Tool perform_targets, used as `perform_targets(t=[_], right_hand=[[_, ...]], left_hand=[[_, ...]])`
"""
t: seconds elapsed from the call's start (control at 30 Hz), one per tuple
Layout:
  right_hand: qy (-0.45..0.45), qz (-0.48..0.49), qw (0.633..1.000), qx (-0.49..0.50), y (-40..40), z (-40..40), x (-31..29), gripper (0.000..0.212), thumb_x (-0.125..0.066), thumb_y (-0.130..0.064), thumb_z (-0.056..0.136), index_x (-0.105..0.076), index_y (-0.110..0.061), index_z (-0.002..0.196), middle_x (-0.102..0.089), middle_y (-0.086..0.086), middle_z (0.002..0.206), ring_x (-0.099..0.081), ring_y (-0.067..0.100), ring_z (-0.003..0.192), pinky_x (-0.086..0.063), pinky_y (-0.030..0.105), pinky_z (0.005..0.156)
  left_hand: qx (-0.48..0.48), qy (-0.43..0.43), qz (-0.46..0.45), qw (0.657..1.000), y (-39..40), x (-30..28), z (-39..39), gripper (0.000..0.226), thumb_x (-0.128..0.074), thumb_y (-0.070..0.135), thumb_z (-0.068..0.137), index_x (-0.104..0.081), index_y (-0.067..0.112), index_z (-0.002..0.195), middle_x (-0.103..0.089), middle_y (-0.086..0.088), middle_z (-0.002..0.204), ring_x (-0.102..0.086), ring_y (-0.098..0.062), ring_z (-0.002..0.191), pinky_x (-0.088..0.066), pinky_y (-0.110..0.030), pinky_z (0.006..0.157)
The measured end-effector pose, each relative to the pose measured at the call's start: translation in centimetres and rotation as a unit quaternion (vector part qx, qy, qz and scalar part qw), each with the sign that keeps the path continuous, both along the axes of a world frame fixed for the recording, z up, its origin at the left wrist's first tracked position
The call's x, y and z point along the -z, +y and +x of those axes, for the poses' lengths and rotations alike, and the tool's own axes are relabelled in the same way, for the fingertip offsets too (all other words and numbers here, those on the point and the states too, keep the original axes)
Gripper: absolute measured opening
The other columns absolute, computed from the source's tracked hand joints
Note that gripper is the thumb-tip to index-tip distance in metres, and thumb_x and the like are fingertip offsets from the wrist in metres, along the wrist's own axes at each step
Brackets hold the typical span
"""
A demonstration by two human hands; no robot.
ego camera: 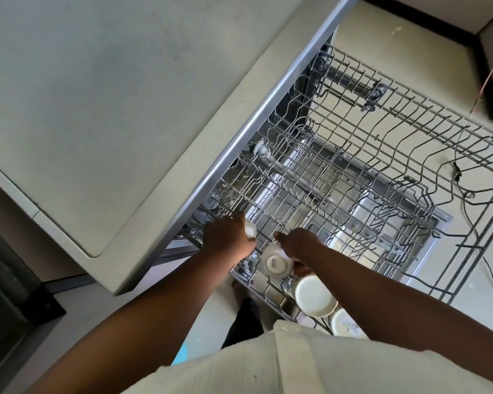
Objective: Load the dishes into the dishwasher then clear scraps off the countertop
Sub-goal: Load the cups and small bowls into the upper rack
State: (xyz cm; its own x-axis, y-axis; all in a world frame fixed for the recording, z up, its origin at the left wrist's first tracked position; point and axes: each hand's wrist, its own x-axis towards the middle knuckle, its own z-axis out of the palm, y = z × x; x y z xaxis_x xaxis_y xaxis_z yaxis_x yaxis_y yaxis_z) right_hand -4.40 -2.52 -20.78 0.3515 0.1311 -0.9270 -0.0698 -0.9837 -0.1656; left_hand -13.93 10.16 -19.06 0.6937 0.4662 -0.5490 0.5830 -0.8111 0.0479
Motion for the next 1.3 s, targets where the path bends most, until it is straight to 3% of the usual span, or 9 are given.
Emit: perform_targets(t=[0.3, 0.43, 0.53, 0.7, 0.83, 0.93, 1.0, 1.2, 1.3], right_hand=[[-0.043, 0.033, 0.998, -0.041, -0.4, -0.5, -1.3, 0.048, -0.041, -0.05, 0.098, -0.06, -0.008, 0.083, -0.064, 0.009, 0.069, -0.064, 0.025, 0.052, -0.055, 0.029, 0.055], [-0.102, 0.042, 0.984, -0.142, -1.1, 0.6, -2.2, 0.04, -0.04, -0.041, 0.098, -0.063, -0.009, 0.103, -0.066, 0.011, 0.103, -0.065, 0.028, 0.098, -0.052, 0.029, 0.076], [-0.171, 0.056, 0.971, -0.156, -2.3, 1.3, -3.4, 0.04, -0.042, -0.049, 0.094, -0.059, -0.017, 0.111, -0.064, 0.009, 0.115, -0.06, 0.029, 0.108, -0.049, 0.033, 0.081], [-0.365, 0.126, 0.871, -0.304, -4.6, 1.9, -7.5, 0.062, -0.047, -0.06, 0.087, -0.042, -0.024, 0.137, -0.048, 0.003, 0.141, -0.037, 0.025, 0.133, -0.031, 0.042, 0.106], [-0.408, 0.165, 0.837, -0.325, -5.3, 0.9, -11.4, 0.082, -0.045, -0.067, 0.086, -0.02, -0.023, 0.151, -0.016, 0.006, 0.16, -0.003, 0.029, 0.148, -0.004, 0.049, 0.117], [-0.438, 0.211, 0.804, -0.343, -4.5, -0.3, -14.7, 0.083, -0.035, -0.07, 0.087, -0.006, -0.028, 0.153, 0.003, 0.003, 0.162, 0.015, 0.027, 0.147, 0.01, 0.046, 0.114], [-0.457, 0.258, 0.773, -0.356, -3.3, -1.3, -16.7, 0.082, -0.033, -0.071, 0.088, -0.005, -0.029, 0.153, 0.006, 0.002, 0.162, 0.02, 0.025, 0.145, 0.015, 0.045, 0.113], [-0.508, 0.354, 0.679, -0.394, 2.4, -6.9, -22.6, 0.081, -0.034, -0.076, 0.082, -0.038, -0.022, 0.143, -0.036, 0.007, 0.153, -0.02, 0.031, 0.145, -0.008, 0.047, 0.115], [-0.497, 0.39, 0.649, -0.423, 5.9, -10.7, -24.9, 0.08, -0.028, -0.077, 0.084, -0.044, -0.022, 0.14, -0.04, 0.007, 0.151, -0.022, 0.03, 0.143, -0.022, 0.052, 0.115]], left_hand=[[-0.01, 0.043, -0.043, 0.998, 0.4, 0.2, -0.1, 0.059, -0.054, 0.056, 0.085, -0.041, 0.018, 0.128, -0.061, -0.004, 0.118, -0.06, -0.026, 0.105, -0.045, -0.038, 0.09], [-0.009, -0.037, -0.08, 0.996, 0.3, -1.4, -0.2, 0.059, -0.055, 0.055, 0.088, -0.045, 0.019, 0.134, -0.058, -0.003, 0.128, -0.059, -0.026, 0.111, -0.046, -0.039, 0.095], [-0.006, -0.111, -0.099, 0.989, 0.1, -3.5, -0.4, 0.056, -0.054, 0.049, 0.091, -0.046, 0.019, 0.137, -0.058, -0.004, 0.132, -0.058, -0.024, 0.115, -0.046, -0.037, 0.096], [0.023, -0.191, -0.207, 0.959, -2.8, -9.5, -1.5, 0.037, -0.048, 0.044, 0.097, -0.056, 0.027, 0.129, -0.064, 0.001, 0.123, -0.061, -0.007, 0.092, -0.045, -0.021, 0.077], [0.108, -0.324, -0.135, 0.93, -4.8, -13.8, -3.7, 0.045, -0.039, 0.045, 0.095, -0.064, 0.02, 0.124, -0.063, 0.003, 0.128, -0.049, -0.009, 0.124, -0.026, -0.018, 0.107], [0.099, -0.396, -0.063, 0.911, -4.6, -16.3, -5.9, 0.044, -0.043, 0.041, 0.095, -0.061, 0.015, 0.126, -0.058, 0.0, 0.135, -0.039, -0.011, 0.133, -0.011, -0.013, 0.112], [0.085, -0.42, -0.023, 0.903, -3.9, -17.5, -7.6, 0.048, -0.043, 0.044, 0.096, -0.057, 0.014, 0.131, -0.053, -0.001, 0.14, -0.033, -0.011, 0.138, -0.015, -0.018, 0.115], [0.005, -0.439, 0.071, 0.896, 0.1, -20.6, -14.2, 0.059, -0.032, 0.057, 0.097, -0.044, 0.019, 0.14, -0.041, -0.002, 0.149, -0.028, -0.018, 0.142, -0.027, -0.042, 0.113], [-0.041, -0.431, 0.125, 0.893, 2.4, -21.9, -18.5, 0.065, -0.028, 0.061, 0.096, -0.042, 0.017, 0.141, -0.038, -0.005, 0.151, -0.028, -0.023, 0.143, -0.022, -0.044, 0.116]])
